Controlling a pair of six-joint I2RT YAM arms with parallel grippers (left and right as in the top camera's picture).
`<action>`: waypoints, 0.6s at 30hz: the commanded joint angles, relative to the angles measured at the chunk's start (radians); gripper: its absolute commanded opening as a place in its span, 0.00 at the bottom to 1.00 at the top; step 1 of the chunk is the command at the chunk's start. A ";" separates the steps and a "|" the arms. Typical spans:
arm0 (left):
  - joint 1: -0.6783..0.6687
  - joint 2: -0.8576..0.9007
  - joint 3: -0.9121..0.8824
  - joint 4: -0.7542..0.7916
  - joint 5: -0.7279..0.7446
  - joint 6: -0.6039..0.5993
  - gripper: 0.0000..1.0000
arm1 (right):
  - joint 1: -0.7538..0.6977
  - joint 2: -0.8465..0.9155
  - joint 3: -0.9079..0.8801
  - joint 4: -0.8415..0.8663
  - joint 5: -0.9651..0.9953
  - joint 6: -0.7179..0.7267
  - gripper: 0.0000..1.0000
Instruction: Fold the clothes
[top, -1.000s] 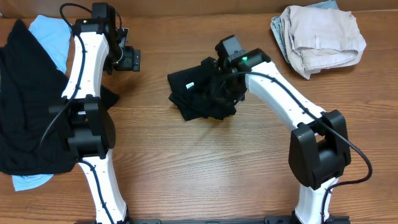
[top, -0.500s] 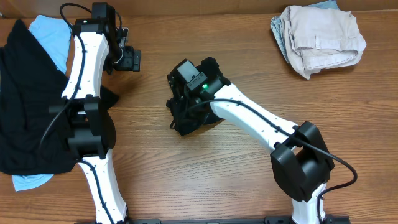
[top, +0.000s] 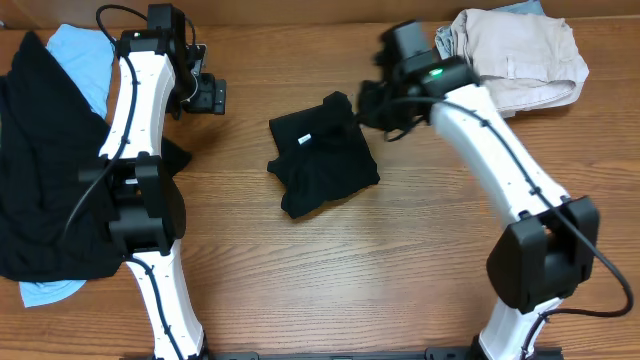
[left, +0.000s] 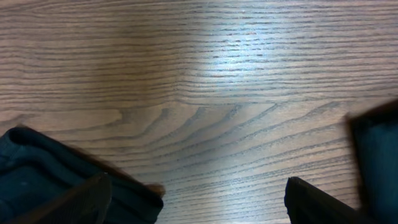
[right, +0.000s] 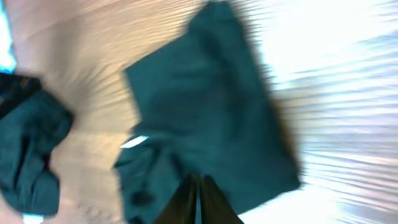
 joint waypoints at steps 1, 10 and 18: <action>0.000 -0.008 0.002 0.009 0.016 -0.009 0.91 | -0.005 0.021 -0.040 -0.002 0.000 0.008 0.06; 0.000 -0.008 0.002 0.013 0.015 -0.009 0.95 | 0.063 0.135 -0.100 0.185 0.003 0.014 0.05; 0.000 -0.008 0.002 0.019 0.015 -0.009 0.96 | 0.158 0.149 -0.100 0.534 0.001 0.002 0.06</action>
